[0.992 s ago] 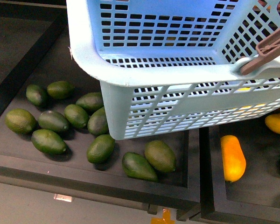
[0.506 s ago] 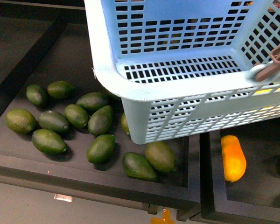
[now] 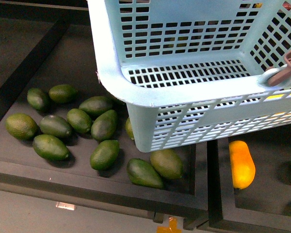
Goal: Pick lemon and mango into basket
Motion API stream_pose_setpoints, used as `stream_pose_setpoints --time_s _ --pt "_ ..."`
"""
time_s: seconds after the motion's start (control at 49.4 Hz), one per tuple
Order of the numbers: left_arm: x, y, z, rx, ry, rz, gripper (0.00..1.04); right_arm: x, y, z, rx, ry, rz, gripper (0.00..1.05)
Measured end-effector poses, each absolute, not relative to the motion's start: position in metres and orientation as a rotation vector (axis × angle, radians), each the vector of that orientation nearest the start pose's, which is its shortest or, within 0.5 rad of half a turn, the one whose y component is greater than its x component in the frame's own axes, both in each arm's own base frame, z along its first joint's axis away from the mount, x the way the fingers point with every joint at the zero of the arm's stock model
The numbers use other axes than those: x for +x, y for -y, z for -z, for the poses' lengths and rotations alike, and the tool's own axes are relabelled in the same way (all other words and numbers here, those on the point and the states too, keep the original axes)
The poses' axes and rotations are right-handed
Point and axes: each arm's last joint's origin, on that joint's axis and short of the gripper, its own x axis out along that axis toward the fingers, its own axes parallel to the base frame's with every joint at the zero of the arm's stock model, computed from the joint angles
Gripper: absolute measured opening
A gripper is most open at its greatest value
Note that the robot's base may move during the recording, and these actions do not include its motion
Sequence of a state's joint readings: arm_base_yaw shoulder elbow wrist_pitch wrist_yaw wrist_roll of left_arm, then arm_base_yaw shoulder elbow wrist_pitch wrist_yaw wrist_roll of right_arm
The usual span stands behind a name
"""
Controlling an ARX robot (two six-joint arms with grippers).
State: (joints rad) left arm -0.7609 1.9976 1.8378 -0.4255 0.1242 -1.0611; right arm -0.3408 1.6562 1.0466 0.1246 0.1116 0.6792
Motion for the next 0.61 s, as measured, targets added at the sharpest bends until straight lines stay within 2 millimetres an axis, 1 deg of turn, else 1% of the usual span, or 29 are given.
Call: stream_pose_setpoints --time_s 0.041,0.061,0.101,0.223,0.243,0.263,0.405,0.425,0.506,0.547,0.567,0.608 --pt "0.331 0.321 -0.311 -0.775 -0.957 0.466 0.06 0.339 0.109 -0.245 0.693 -0.293 0.537 0.6" --pt "0.331 0.321 -0.311 -0.775 -0.958 0.466 0.06 0.339 0.106 -0.248 0.69 -0.288 0.526 0.6" --pt "0.331 0.321 -0.311 -0.775 -0.959 0.467 0.06 0.338 0.092 -0.256 0.677 -0.277 0.482 0.6" --pt "0.331 0.321 -0.311 -0.776 -0.959 0.467 0.06 0.339 0.059 -0.268 0.654 -0.272 0.382 0.6" --pt "0.331 0.321 -0.311 -0.776 -0.959 0.467 0.06 0.339 0.057 -0.269 0.654 -0.272 0.376 0.6" --pt "0.331 0.321 -0.311 -0.776 -0.958 0.466 0.06 0.34 0.048 -0.27 0.648 -0.276 0.349 0.6" --pt "0.331 0.321 -0.311 -0.775 -0.957 0.465 0.06 0.342 0.013 -0.272 0.616 -0.3 0.263 0.6" --pt "0.331 0.321 -0.311 -0.775 -0.957 0.464 0.06 0.342 0.003 -0.272 0.605 -0.307 0.24 0.6" --pt "0.331 0.321 -0.311 -0.775 -0.957 0.464 0.06 0.341 -0.023 -0.27 0.576 -0.338 0.183 0.6" --pt "0.331 0.321 -0.311 -0.775 -0.957 0.465 0.06 0.341 -0.031 -0.27 0.566 -0.351 0.163 0.6" --pt "0.331 0.321 -0.311 -0.775 -0.957 0.464 0.06 0.341 -0.035 -0.269 0.559 -0.356 0.155 0.61" --pt "0.331 0.321 -0.311 -0.776 -0.958 0.465 0.06 0.34 -0.041 -0.268 0.547 -0.366 0.149 0.69"
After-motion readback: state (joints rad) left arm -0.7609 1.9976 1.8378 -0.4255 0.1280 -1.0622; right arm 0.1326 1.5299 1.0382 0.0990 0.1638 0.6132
